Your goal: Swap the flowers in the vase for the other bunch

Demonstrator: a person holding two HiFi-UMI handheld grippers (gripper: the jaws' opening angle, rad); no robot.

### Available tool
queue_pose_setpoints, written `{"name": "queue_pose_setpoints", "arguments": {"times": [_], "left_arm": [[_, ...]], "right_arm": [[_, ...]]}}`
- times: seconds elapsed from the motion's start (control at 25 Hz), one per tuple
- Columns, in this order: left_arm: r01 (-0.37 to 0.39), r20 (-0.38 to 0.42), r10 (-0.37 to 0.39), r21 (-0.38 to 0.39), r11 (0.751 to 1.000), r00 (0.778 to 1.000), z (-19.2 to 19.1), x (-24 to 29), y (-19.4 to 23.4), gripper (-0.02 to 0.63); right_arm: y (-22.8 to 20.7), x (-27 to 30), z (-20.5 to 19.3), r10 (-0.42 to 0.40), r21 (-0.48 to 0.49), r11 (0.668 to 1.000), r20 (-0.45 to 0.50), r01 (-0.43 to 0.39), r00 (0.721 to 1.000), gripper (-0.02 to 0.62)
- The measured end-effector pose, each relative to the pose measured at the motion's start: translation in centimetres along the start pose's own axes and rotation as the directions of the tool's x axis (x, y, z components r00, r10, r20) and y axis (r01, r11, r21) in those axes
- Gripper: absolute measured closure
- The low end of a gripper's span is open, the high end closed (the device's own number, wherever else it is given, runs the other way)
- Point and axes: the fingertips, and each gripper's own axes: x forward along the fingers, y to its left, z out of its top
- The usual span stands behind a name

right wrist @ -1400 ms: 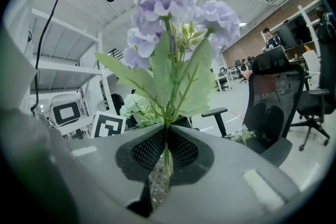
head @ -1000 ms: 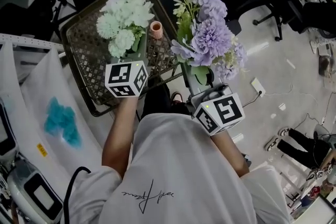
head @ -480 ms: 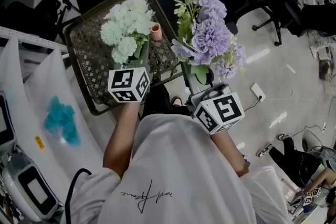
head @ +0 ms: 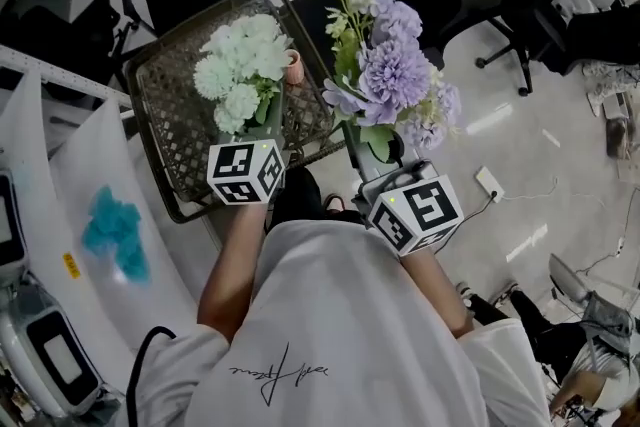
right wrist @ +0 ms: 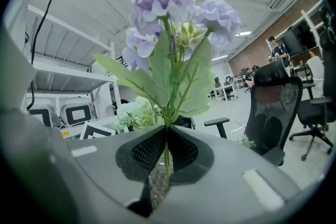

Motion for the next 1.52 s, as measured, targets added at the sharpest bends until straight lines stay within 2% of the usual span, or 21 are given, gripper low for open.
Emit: {"name": "queue_pose_setpoints", "arguments": {"times": [0.24, 1.08, 1.52], "left_arm": [[0.005, -0.001, -0.005, 0.004, 1.0, 1.0, 0.5, -0.7, 0.0, 0.534], [0.035, -0.039, -0.038, -0.061, 0.997, 0.999, 2.3, -4.6, -2.1, 0.535], [0.034, -0.073, -0.039, -0.065, 0.997, 0.997, 1.8, -5.6, -2.4, 0.54]], "right_arm": [[0.1, -0.2, 0.3, -0.004, -0.008, 1.0, -0.002, 0.004, 1.0, 0.574], [1.2, -1.2, 1.1, -0.002, 0.023, 1.0, -0.037, 0.003, 0.999, 0.574], [1.6, -1.0, 0.9, -0.001, 0.047, 0.999, -0.046, 0.003, 0.999, 0.574]]}}
